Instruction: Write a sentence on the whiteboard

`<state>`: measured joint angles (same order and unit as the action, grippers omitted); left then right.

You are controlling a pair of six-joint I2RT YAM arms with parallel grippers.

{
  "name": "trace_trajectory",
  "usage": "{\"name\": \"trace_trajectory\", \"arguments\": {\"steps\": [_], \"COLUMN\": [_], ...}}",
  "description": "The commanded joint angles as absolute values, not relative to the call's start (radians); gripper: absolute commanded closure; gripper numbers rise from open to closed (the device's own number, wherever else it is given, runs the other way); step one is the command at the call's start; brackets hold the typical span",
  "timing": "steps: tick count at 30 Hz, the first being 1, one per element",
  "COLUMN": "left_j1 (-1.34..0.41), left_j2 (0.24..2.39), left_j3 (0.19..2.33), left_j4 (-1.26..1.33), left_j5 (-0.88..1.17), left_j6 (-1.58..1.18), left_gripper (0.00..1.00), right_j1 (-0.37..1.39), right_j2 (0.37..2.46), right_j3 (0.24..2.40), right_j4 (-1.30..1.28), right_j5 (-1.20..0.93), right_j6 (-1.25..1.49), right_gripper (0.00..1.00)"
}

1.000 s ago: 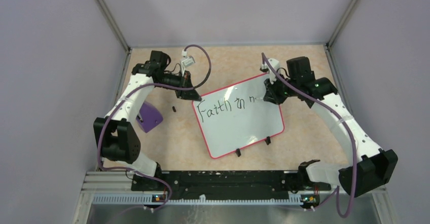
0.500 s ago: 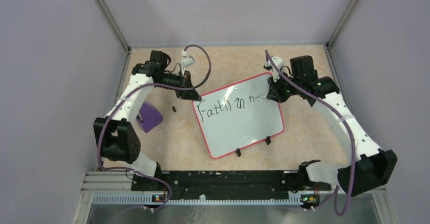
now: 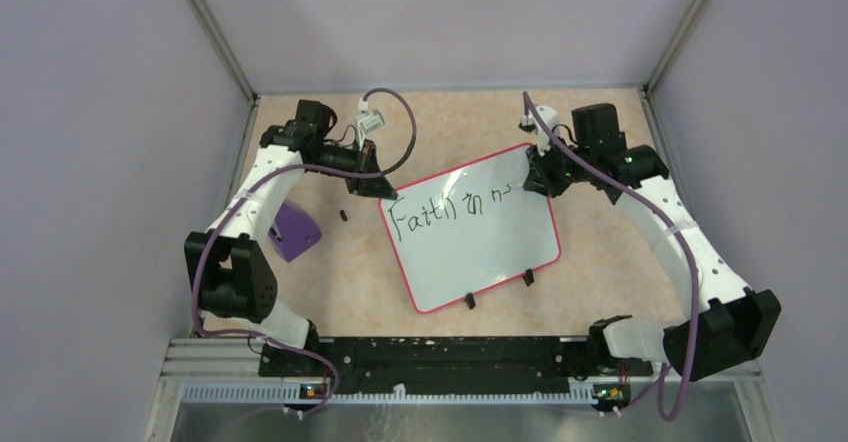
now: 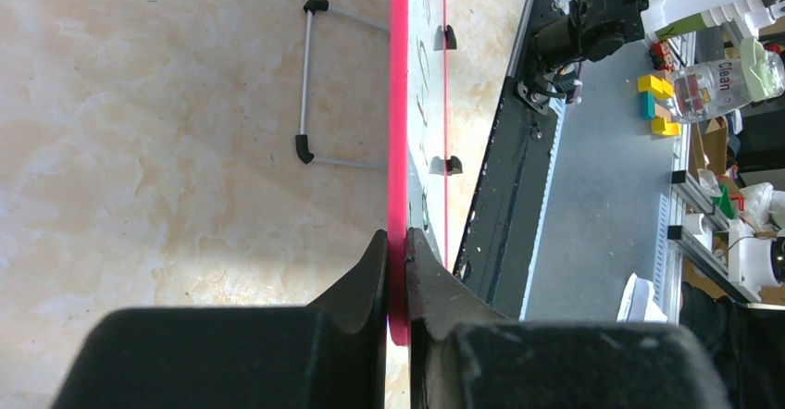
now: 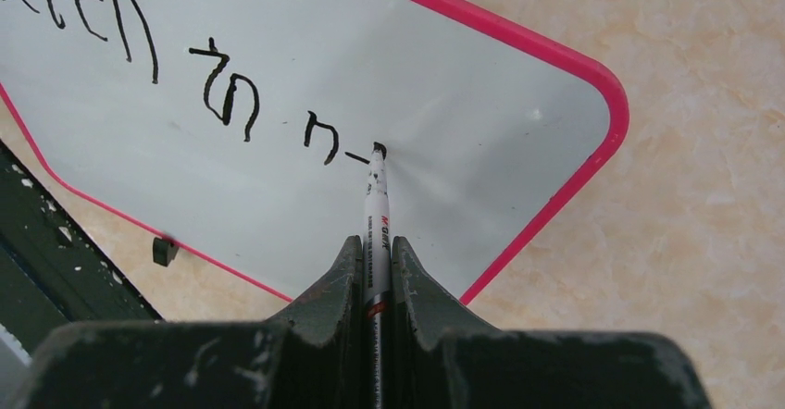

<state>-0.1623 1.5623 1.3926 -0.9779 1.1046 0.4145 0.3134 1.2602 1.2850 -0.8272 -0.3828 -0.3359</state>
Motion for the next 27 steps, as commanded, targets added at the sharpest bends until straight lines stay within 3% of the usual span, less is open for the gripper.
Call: {"name": "trace_trajectory", "arguments": {"steps": [1,27], "left_j1": [-0.173,-0.173], "left_j2": [1.566,1.572], "left_j3": [1.373,1.369], "left_j4": [-0.983,-0.985], "left_j5": [1.068,1.07], "left_j6": [0.454,0.458], "left_gripper": [1.0,1.0], "right_j1": [0.319,0.346], "right_j2": [1.272,1.232], "right_j3": [1.327,1.234], "right_j4": [-0.787,-0.819], "right_j5": [-0.414,-0.372], "right_j6": [-0.324,-0.365], "right_gripper": [1.0,1.0]}}
